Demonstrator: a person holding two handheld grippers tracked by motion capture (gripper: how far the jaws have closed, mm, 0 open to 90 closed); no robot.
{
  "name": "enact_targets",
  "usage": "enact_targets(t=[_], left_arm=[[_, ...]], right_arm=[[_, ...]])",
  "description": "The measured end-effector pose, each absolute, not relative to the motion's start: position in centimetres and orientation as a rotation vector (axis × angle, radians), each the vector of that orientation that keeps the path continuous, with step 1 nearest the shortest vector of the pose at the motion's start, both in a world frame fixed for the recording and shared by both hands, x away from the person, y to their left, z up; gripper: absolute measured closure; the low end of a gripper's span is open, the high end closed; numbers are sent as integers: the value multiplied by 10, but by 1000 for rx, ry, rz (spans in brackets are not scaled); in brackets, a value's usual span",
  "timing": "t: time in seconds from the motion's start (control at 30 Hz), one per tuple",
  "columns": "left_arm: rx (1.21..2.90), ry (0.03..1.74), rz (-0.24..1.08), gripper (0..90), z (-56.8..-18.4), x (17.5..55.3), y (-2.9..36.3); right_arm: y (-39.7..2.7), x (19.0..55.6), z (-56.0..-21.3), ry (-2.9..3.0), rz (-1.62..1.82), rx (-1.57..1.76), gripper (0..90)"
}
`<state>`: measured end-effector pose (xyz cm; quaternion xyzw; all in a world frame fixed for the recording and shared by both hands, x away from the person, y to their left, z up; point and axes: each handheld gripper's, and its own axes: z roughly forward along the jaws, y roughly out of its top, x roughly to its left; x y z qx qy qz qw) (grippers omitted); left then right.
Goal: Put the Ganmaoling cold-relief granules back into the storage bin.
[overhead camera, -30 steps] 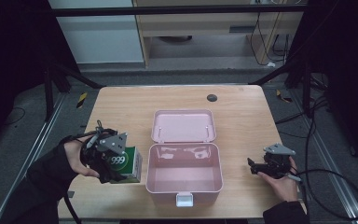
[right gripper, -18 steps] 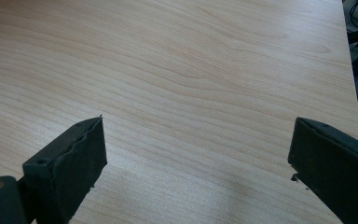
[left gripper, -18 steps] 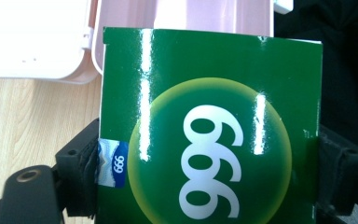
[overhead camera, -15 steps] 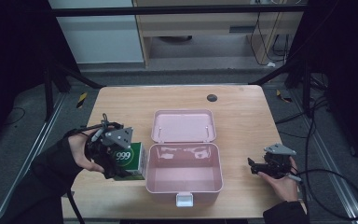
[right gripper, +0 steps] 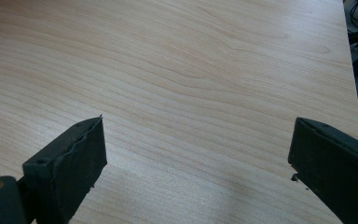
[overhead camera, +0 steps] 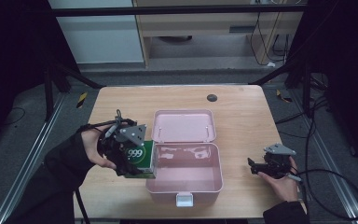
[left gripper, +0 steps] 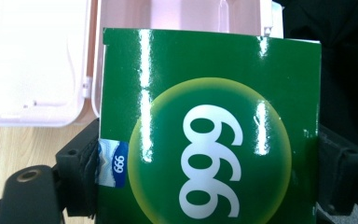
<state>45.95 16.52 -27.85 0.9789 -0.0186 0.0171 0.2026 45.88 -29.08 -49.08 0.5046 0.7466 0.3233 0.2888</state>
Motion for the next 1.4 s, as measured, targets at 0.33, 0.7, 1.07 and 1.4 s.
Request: enact_targets(t=[0.33, 0.7, 1.07, 1.4], left_arm=[[2732, -81, 17, 144, -281, 465, 140], [2725, -104, 11, 144, -285, 471, 118], [2747, -111, 3, 144, -298, 480, 102], [2765, -115, -14, 144, -313, 484, 94]], right_arm=[[-290, 459, -491, 1993, 868, 1348, 46], [-290, 459, -491, 1994, 870, 1344, 45], [-290, 459, -491, 1999, 867, 1337, 45], [-289, 459, -493, 2003, 867, 1337, 43]])
